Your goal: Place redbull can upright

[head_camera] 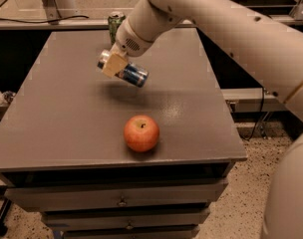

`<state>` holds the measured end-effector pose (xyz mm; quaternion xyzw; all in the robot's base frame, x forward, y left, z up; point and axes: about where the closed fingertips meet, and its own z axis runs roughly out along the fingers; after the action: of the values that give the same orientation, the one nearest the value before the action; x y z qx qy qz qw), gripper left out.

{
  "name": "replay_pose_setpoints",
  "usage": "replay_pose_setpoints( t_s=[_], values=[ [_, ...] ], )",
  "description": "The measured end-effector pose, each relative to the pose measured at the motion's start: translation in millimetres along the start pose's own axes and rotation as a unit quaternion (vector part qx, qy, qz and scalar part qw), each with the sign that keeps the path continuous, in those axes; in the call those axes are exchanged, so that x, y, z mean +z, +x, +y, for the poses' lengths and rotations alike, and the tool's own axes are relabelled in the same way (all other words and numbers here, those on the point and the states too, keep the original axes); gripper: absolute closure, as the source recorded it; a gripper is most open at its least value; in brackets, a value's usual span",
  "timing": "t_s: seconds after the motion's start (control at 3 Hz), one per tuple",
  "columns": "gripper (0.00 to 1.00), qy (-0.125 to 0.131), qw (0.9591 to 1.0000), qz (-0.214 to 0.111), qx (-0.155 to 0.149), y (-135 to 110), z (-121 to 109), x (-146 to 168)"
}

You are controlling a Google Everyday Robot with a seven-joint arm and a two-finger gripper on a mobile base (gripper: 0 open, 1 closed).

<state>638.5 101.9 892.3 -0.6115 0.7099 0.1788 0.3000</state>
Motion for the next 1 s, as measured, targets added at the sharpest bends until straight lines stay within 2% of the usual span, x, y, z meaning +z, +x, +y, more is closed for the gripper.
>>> replay_pose_setpoints(
  t_s=[0.33,0.67,1.0],
  values=[
    [1.0,0.027,0.9951,-0.095,0.005,-4.8,-7.4,-29.0],
    [1.0,0.055,0.9698,-0.237,0.012,-12.9,-12.9,-53.8],
    [1.0,0.071,0.9426,-0.326,-0.008,-34.0,-10.3,-68.0]
  ],
)
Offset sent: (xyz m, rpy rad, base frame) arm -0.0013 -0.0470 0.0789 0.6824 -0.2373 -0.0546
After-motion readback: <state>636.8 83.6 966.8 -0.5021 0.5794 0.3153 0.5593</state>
